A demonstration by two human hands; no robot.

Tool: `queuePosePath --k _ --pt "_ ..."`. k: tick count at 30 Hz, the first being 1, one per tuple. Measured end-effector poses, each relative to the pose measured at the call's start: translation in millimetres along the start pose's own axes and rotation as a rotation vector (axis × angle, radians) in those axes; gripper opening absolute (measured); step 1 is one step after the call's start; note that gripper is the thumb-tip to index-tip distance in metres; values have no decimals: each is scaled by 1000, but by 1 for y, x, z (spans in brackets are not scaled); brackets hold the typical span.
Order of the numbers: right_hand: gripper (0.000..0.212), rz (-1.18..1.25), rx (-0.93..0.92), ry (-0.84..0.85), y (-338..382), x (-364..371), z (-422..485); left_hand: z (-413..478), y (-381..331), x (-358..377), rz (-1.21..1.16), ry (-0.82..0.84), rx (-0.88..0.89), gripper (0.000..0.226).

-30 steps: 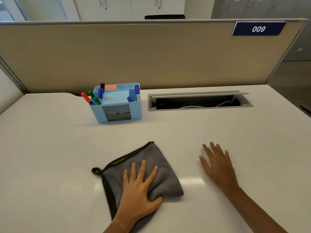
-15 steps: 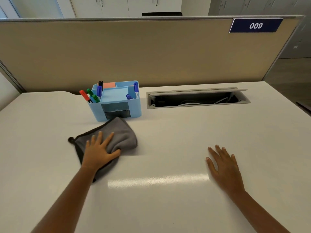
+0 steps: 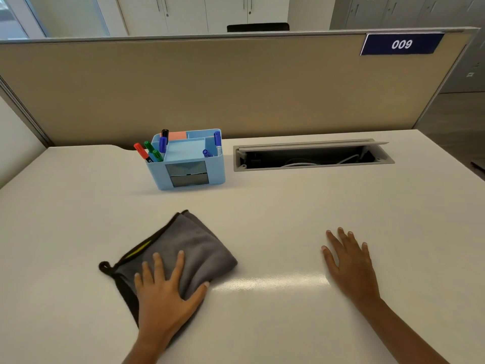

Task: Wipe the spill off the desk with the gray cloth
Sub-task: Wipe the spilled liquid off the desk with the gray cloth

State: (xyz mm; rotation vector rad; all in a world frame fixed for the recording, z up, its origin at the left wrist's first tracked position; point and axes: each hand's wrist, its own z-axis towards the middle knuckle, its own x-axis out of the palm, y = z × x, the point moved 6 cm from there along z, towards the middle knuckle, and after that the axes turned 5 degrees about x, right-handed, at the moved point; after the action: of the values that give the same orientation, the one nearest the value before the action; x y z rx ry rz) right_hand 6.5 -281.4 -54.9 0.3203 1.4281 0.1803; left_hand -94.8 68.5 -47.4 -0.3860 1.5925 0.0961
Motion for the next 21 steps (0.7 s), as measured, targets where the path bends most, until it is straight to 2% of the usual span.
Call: queuePosePath --k 3,5,10,14,15,17,19,21 --pt "45 2 16 34 4 -1 -2 -21 -50 7 -24 27 115 95" --pt "44 108 6 31 17 -4 -5 -30 -88 12 -11 40 215 82" --pt "45 397 -207 88 100 -11 -27 -33 -138 17 -145 22 338 74" --pt "51 324 -295 247 152 15 -50 -16 -100 -18 -577 -178 306 56" --pt "54 259 -290 275 161 24 -59 -13 -85 -27 -597 -250 284 52" --pt "64 63 -266 214 177 32 -78 -9 -56 -38 -534 -350 244 52" --pt "78 -37 -194 261 189 35 -92 -6 -31 -39 -487 -377 163 57" --pt "79 -76 -181 243 198 34 -96 -6 -11 -35 -468 -368 65 57"
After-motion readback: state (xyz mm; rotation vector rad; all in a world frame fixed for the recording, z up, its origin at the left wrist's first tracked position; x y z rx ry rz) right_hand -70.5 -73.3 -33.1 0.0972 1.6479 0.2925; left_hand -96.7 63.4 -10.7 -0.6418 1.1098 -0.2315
